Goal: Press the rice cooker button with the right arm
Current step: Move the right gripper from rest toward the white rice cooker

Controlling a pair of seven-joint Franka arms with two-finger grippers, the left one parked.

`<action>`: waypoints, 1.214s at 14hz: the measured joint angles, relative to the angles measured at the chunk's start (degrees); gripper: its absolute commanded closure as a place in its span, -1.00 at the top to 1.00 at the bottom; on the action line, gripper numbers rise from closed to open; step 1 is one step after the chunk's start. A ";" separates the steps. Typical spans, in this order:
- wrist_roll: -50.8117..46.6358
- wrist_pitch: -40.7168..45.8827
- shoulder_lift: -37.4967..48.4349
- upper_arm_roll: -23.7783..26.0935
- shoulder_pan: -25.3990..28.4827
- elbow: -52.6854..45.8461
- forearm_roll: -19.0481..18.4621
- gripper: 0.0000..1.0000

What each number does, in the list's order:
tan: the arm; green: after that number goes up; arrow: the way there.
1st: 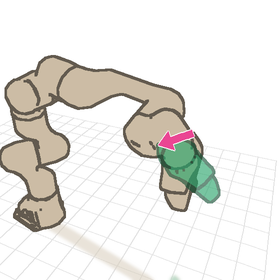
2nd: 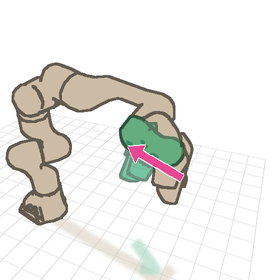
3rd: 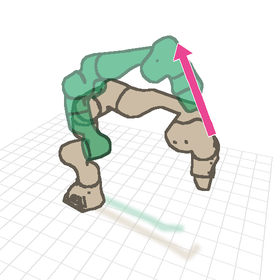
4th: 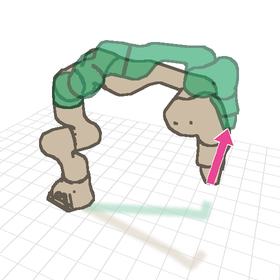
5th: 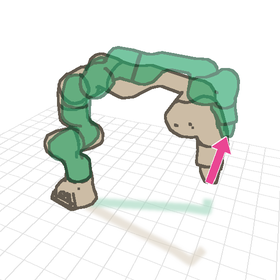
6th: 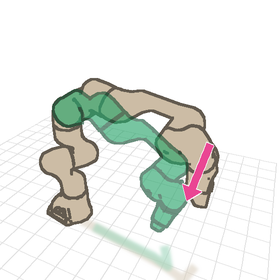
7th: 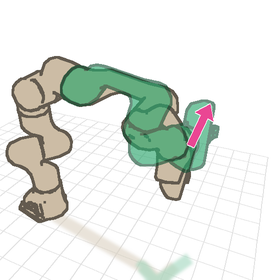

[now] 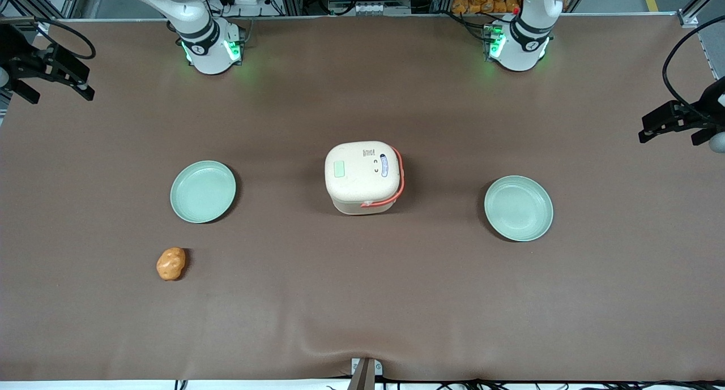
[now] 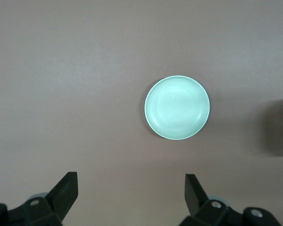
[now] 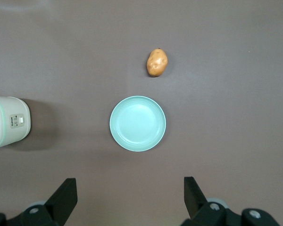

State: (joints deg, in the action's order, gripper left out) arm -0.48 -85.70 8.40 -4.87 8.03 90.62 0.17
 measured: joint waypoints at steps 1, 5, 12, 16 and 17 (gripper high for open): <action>0.00 0.18 0.00 0.00 0.00 0.00 0.00 1.00; 0.00 0.75 0.00 -0.05 -0.01 0.00 -0.02 1.00; -0.07 1.45 -1.27 0.02 0.75 0.04 0.04 1.00; -6.11 0.95 -2.18 0.27 5.22 0.04 0.22 1.00; -8.60 0.37 -2.78 0.34 7.13 0.06 0.22 0.75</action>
State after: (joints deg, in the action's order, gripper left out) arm -9.07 -85.33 5.62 -4.53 15.16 90.67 0.39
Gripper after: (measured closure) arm 0.000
